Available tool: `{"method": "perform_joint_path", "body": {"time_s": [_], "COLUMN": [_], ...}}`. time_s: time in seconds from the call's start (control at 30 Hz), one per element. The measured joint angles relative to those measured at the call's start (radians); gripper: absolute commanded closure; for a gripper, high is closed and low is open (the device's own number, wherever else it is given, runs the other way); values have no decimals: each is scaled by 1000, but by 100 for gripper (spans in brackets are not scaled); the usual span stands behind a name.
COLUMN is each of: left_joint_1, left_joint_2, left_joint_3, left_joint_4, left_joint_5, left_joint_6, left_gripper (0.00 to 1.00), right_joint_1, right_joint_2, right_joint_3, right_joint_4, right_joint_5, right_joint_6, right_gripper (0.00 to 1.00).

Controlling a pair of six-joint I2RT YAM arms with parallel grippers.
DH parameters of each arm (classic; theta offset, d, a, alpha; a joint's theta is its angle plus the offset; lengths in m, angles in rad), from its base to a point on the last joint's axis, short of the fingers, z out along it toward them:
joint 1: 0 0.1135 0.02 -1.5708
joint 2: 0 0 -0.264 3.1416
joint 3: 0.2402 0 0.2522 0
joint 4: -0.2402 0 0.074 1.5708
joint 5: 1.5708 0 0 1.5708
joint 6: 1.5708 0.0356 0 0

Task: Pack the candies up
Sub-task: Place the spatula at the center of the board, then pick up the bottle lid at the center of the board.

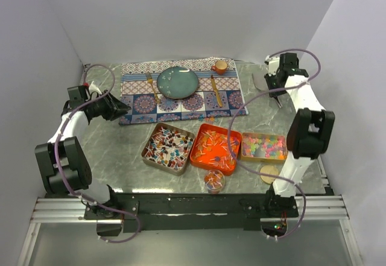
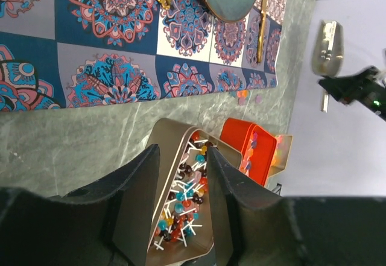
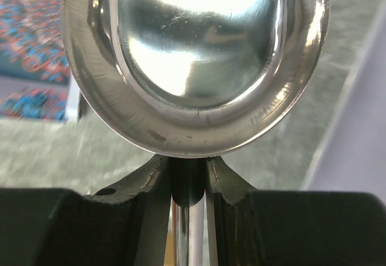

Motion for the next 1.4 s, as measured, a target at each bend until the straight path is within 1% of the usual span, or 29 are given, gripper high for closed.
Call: {"method": "perform_joint_path", "body": {"time_s": [0.1, 0.13, 0.17, 0.2, 0.27, 0.37, 0.47, 0.57, 0.67, 0.73, 0.8, 0.87, 0.93, 1.03, 1.07, 1.13, 1.2, 1.23, 1.27, 1.3, 1.33, 1.37, 1.4], "left_joint_1": [0, 0, 0, -1, -2, -8, -29, -70, -129, -176, -227, -281, -324, -365, -372, -397, -442, -481, -519, -573, -621, -655, -698], "left_joint_2": [22, 35, 46, 58, 77, 85, 84, 84, 82, 75, 58, 27, -8, -65, -77, -92, -105, -114, -124, -137, -149, -157, -164], "left_joint_3": [25, 38, 47, 56, 62, 58, 60, 76, 104, 126, 135, 134, 126, 85, 72, 47, 21, 8, -3, -13, -20, -24, -27], "left_joint_4": [-18, -26, -30, -30, -25, 9, 59, 71, 73, 51, 29, -5, -19, -26, -32, -37, -61, -84, -106, -142, -173, -200, -233], "left_joint_5": [-6, -7, -7, -7, 5, 42, 82, 100, 105, 105, 105, 104, 105, 109, 113, 112, 108, 100, 96, 92, 89, 87, 87], "left_joint_6": [15, 21, 30, 37, 49, 56, 64, 91, 169, 248, 319, 385, 430, 487, 504, 535, 589, 624, 659, 711, 757, 791, 843], "left_gripper": [56, 56, 55, 54, 52, 50, 49, 49, 49, 49, 49, 48, 48, 44, 45, 47, 54, 59, 73, 79, 84, 91, 93], "right_joint_1": [-3, -5, -5, -6, -12, -35, -66, -100, -125, -133, -133, -125, -111, -94, -93, -95, -94, -94, -94, -94, -94, -94, -94], "right_joint_2": [89, 109, 125, 132, 137, 137, 137, 133, 100, 43, -64, -210, -396, -669, -765, -888, -961, -977, -999, -1006, -1011, -1013, -1015], "right_joint_3": [20, 19, 16, 11, -2, -5, -5, -5, -6, -28, -86, -172, -309, -520, -603, -720, -788, -805, -822, -838, -855, -868, -880], "right_joint_4": [10, 9, 8, 8, 13, 20, 22, 18, -8, -23, -50, -97, -135, -207, -244, -304, -364, -391, -416, -429, -438, -447, -457], "right_joint_5": [0, 2, 4, 9, 18, 18, 5, -30, -85, -136, -208, -270, -313, -330, -326, -318, -315, -315, -314, -311, -305, -299, -290], "right_joint_6": [17, 24, 33, 42, 58, 80, 78, 71, 35, -9, -86, -212, -374, -618, -711, -856, -982, -1034, -1096, -1142, -1186, -1220, -1256], "right_gripper": [99, 95, 89, 68, 49, 43, 40, 39, 37, 33, 32, 31, 31, 27, 27, 27, 27, 30, 32, 34, 41, 43, 43]}}
